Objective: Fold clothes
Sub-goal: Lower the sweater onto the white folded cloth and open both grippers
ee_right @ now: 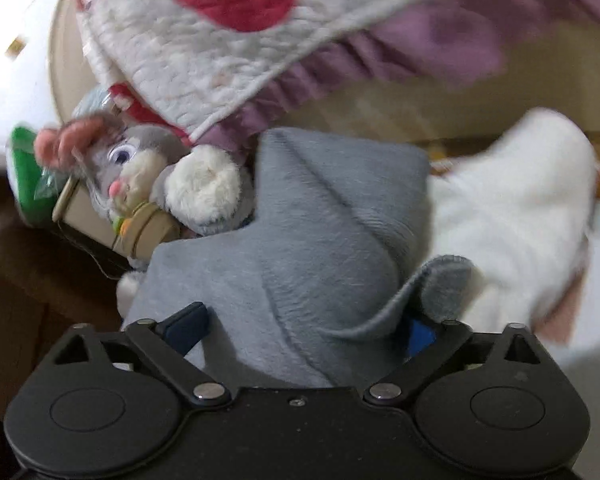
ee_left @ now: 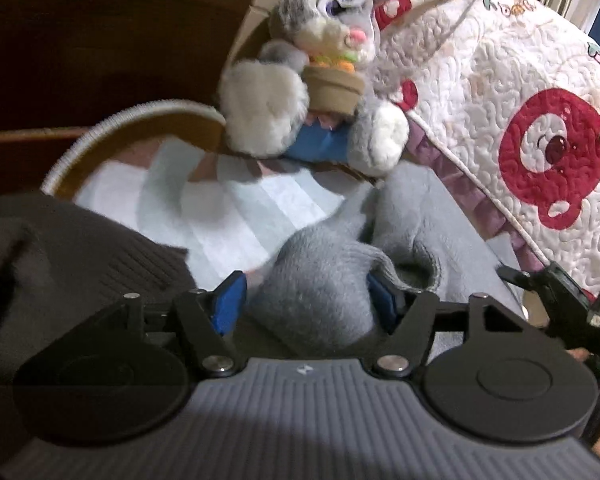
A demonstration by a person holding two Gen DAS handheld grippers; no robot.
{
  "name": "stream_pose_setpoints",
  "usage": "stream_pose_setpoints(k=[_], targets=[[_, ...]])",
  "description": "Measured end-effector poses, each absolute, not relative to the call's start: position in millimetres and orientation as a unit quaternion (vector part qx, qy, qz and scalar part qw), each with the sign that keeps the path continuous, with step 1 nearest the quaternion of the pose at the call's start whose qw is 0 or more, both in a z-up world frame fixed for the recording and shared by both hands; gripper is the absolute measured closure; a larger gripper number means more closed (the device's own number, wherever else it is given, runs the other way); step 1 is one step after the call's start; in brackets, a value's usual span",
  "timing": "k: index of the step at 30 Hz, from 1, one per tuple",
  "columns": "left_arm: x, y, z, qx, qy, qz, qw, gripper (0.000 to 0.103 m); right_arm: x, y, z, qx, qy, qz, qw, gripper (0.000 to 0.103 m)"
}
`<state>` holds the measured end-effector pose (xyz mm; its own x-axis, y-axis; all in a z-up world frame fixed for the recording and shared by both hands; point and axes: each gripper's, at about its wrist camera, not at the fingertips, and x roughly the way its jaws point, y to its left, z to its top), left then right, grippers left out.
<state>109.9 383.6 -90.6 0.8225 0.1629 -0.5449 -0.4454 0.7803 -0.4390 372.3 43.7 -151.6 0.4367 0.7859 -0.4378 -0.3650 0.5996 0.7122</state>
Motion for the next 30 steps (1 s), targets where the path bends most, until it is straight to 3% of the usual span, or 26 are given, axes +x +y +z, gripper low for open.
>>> stream_pose_setpoints(k=[1, 2, 3, 8, 9, 11, 13, 17, 22, 26, 30], targets=[[114, 382, -94, -0.280, 0.248, 0.162, 0.913, 0.046, 367, 49, -142, 0.237, 0.368, 0.371, 0.819, 0.054], [118, 379, -96, -0.271, 0.250, 0.156, 0.916, 0.071, 359, 48, -130, 0.214, 0.339, 0.379, 0.834, 0.061], [121, 374, -95, -0.246, 0.249, 0.152, 0.924, 0.078, 351, 42, -115, 0.211, 0.310, 0.387, 0.843, 0.063], [120, 348, -68, -0.177, 0.182, 0.132, 0.958, 0.083, 288, 0, -70, 0.192, 0.168, 0.320, 0.912, 0.083], [120, 346, -67, -0.175, 0.181, 0.132, 0.959, 0.082, 282, -7, -75, 0.199, 0.163, 0.292, 0.921, 0.083], [124, 345, -69, -0.174, 0.193, 0.142, 0.955, 0.080, 302, -6, -111, 0.189, 0.241, 0.252, 0.918, 0.079], [128, 355, -81, -0.196, 0.229, 0.162, 0.940, 0.079, 321, -1, -145, 0.158, 0.310, 0.220, 0.911, 0.067], [117, 369, -80, -0.239, 0.231, 0.170, 0.928, 0.077, 314, -10, -132, 0.194, 0.306, 0.230, 0.903, 0.053], [98, 369, -62, -0.241, 0.193, 0.153, 0.939, 0.079, 270, -21, -90, 0.188, 0.250, 0.261, 0.913, 0.051], [82, 370, -48, -0.242, 0.162, 0.139, 0.947, 0.077, 254, 7, -61, 0.098, 0.235, 0.324, 0.911, 0.051], [79, 364, -39, -0.233, 0.151, 0.103, 0.955, 0.077, 269, 74, -57, -0.027, 0.271, 0.403, 0.874, 0.051]])
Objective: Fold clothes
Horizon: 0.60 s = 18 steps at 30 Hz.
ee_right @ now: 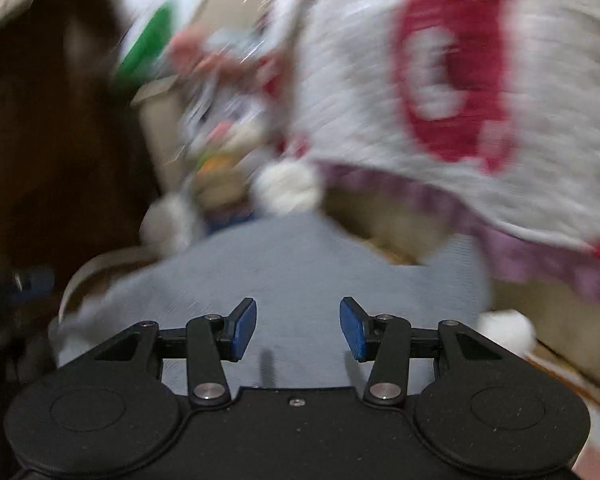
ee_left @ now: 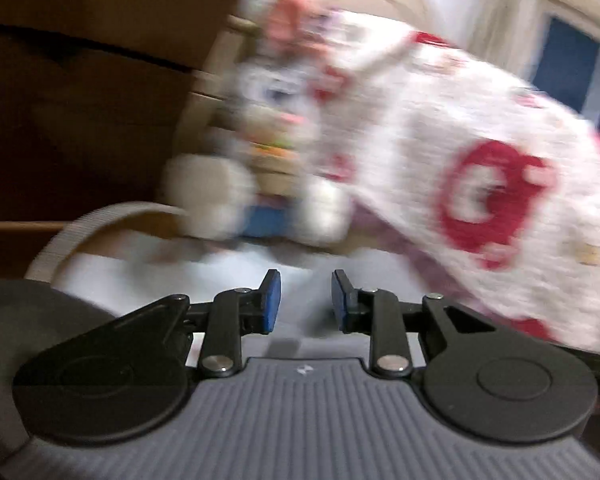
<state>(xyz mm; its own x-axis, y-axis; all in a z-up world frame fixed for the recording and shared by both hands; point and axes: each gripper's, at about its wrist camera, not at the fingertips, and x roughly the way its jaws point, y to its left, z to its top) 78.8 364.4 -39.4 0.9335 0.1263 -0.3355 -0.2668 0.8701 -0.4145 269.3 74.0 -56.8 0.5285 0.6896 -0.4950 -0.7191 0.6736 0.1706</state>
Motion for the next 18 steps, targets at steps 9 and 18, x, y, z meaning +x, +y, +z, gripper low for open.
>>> stream_pose_setpoints(k=[9, 18], targets=[[150, 350, -89, -0.143, 0.314, 0.144, 0.927, 0.082, 325, 201, -79, -0.133, 0.309, 0.427, 0.839, 0.027], [145, 365, -93, -0.142, 0.323, 0.191, 0.916, 0.100, 357, 185, -73, -0.040, 0.336, 0.378, 0.861, 0.029]])
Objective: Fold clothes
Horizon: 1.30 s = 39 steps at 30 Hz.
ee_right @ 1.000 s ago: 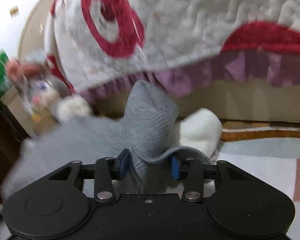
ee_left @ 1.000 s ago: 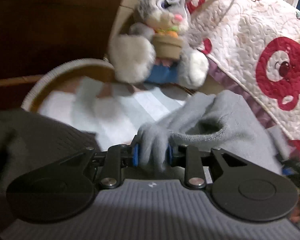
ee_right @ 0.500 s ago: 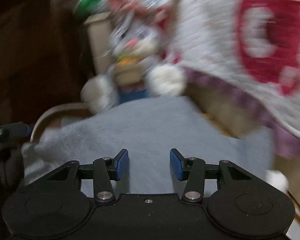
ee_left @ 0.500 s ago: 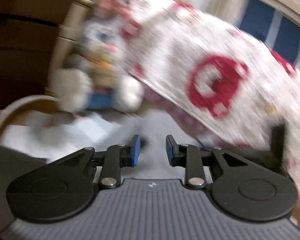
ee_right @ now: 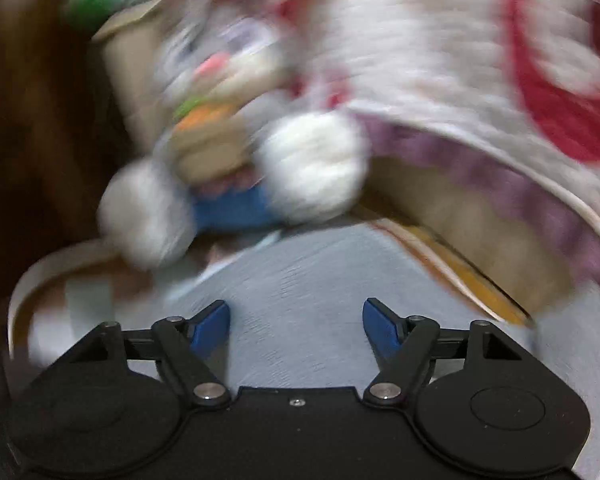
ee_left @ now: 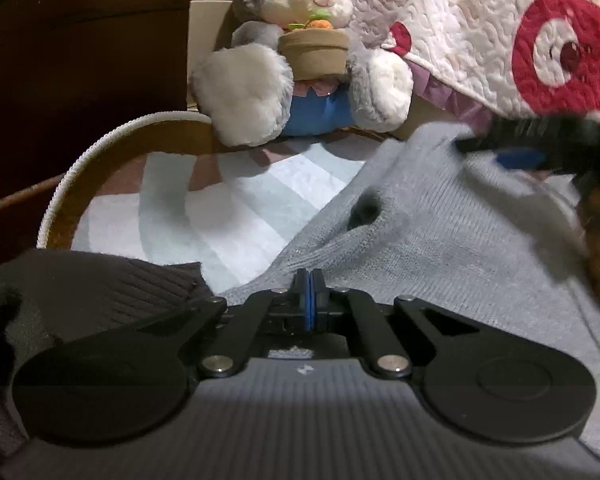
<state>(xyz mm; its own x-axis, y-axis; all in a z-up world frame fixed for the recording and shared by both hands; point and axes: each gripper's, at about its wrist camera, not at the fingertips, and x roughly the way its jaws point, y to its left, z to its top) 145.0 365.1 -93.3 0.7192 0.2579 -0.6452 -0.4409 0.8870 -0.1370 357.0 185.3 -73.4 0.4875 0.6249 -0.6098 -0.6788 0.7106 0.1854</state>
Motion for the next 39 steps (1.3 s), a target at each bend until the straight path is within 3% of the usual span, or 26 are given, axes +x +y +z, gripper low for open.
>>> stream_pose_setpoints(k=[9, 13, 15, 17, 21, 22, 23, 27, 32, 39], targets=[[143, 364, -93, -0.182, 0.321, 0.189, 0.910, 0.100, 329, 67, -30, 0.039, 0.305, 0.340, 0.889, 0.028], [138, 356, -86, -0.178, 0.323, 0.196, 0.908, 0.093, 300, 27, -36, -0.001, 0.347, 0.323, 0.881, 0.028], [134, 351, -82, -0.179, 0.323, 0.209, 0.905, 0.087, 279, 15, -28, -0.029, 0.363, 0.323, 0.873, 0.028], [130, 345, -81, -0.201, 0.316, 0.221, 0.900, 0.065, 259, 3, -20, -0.057, 0.380, 0.324, 0.865, 0.028], [123, 318, -70, -0.155, 0.325, 0.241, 0.901, 0.046, 218, -21, -4, -0.112, 0.410, 0.323, 0.846, 0.028], [119, 310, -66, -0.136, 0.329, 0.242, 0.903, 0.035, 210, -28, 1, -0.117, 0.403, 0.322, 0.848, 0.028], [114, 304, -63, -0.129, 0.337, 0.242, 0.901, 0.031, 201, -35, 5, -0.122, 0.397, 0.322, 0.851, 0.028], [93, 275, -46, -0.122, 0.361, 0.241, 0.893, 0.029, 167, -62, 22, -0.140, 0.371, 0.320, 0.861, 0.028], [69, 225, -20, -0.154, 0.360, 0.194, 0.899, 0.020, 142, -89, 25, -0.115, 0.337, 0.308, 0.882, 0.028], [50, 151, -16, -0.076, 0.382, 0.164, 0.906, 0.016, 105, -108, -6, -0.049, 0.296, 0.318, 0.899, 0.028]])
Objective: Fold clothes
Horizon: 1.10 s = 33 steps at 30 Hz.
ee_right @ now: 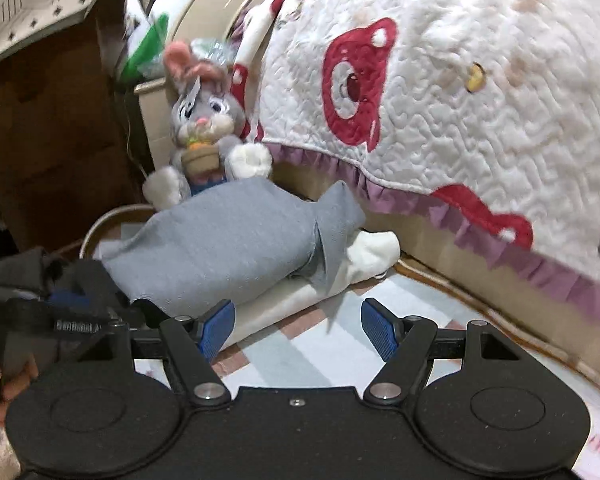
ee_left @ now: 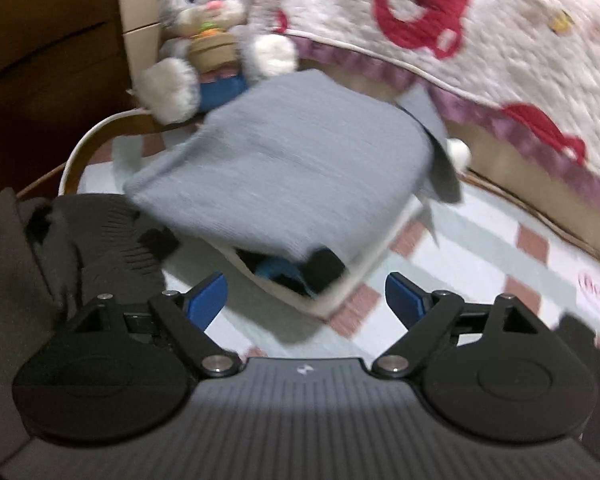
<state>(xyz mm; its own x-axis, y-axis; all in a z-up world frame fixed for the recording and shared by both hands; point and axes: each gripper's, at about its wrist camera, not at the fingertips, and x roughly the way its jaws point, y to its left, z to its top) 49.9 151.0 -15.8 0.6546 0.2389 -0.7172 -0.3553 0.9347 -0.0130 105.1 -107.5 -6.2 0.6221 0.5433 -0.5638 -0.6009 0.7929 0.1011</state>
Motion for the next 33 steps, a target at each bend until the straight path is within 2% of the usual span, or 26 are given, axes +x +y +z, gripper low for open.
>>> stream_pose_setpoints(k=[2, 9, 12, 24, 33], targets=[[41, 137, -17, -0.063, 0.383, 0.162, 0.907, 0.013, 94, -112, -16, -0.028, 0.286, 0.321, 0.902, 0.028], [8, 99, -15, -0.058, 0.364, 0.174, 0.913, 0.011, 57, -129, -50, 0.044, 0.248, 0.331, 0.909, 0.026], [-5, 82, -12, -0.063, 0.358, 0.158, 0.918, 0.005, 48, -143, -59, 0.078, 0.259, 0.314, 0.910, 0.025], [-18, 31, -10, -0.008, 0.365, 0.145, 0.920, 0.000, 24, -161, -67, 0.018, 0.266, 0.287, 0.920, 0.025], [-16, 25, -18, -0.011, 0.389, 0.138, 0.911, 0.000, 20, -164, -61, 0.010, 0.257, 0.277, 0.926, 0.026]])
